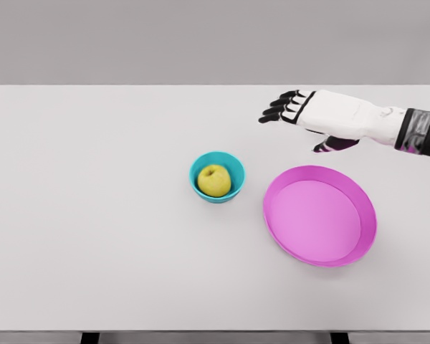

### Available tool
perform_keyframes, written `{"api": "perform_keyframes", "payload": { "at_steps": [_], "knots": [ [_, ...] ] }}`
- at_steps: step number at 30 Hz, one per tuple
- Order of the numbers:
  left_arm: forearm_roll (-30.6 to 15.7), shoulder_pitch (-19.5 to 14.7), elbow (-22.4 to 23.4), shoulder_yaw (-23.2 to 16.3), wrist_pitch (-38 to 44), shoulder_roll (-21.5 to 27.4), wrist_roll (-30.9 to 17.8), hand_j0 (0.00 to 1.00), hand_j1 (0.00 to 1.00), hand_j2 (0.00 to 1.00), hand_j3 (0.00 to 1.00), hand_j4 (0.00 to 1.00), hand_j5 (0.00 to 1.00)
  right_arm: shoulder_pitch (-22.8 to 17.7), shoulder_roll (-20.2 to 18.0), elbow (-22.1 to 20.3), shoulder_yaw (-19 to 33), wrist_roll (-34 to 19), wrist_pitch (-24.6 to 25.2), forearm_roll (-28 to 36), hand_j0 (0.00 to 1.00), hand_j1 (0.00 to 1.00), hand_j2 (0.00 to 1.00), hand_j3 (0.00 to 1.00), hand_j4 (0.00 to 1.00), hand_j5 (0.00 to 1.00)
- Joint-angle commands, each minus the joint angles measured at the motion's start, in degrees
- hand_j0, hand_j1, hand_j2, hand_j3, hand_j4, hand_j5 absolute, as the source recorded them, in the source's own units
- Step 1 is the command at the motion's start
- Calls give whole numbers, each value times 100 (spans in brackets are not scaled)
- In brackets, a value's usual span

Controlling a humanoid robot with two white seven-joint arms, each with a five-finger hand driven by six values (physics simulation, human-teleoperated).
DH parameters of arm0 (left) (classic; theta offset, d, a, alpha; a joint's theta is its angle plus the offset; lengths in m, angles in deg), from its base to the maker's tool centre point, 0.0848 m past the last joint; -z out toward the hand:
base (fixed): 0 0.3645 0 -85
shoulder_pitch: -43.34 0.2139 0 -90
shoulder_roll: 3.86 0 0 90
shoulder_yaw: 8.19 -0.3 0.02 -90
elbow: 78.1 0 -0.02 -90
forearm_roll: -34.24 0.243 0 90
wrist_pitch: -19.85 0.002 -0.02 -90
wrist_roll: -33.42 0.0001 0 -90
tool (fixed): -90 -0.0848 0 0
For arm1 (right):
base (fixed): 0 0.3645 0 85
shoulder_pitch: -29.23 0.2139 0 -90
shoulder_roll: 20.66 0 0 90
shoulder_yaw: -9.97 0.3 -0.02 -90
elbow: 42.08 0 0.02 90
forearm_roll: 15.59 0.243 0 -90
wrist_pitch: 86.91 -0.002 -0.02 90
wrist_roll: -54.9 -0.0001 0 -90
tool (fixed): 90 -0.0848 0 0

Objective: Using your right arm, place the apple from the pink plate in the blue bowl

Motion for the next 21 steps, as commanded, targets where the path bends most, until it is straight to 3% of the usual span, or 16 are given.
{"api": "perform_keyframes", "payload": {
  "at_steps": [1,4,8,19,21],
  "knots": [
    [1,0,1,-2,0,0,0,100,100,100,100,100,100,0,-128,41,905,-5,23,45,100,100,100,100,100,100],
    [1,0,1,-2,0,0,0,100,100,100,100,100,100,-211,-57,630,1011,-5,23,1,100,100,100,100,100,100],
    [1,0,1,-2,0,0,0,100,100,100,100,100,100,-396,-57,955,1002,-5,23,-17,100,100,100,100,100,100],
    [18,-97,-43,-2,-35,0,0,100,100,100,100,100,100,-545,92,1087,993,-5,23,-25,100,100,100,100,100,100],
    [10,9,1,16,-18,0,8,100,100,100,100,100,100,-545,118,1114,993,-5,23,-25,100,100,100,100,100,100]
  ]
}}
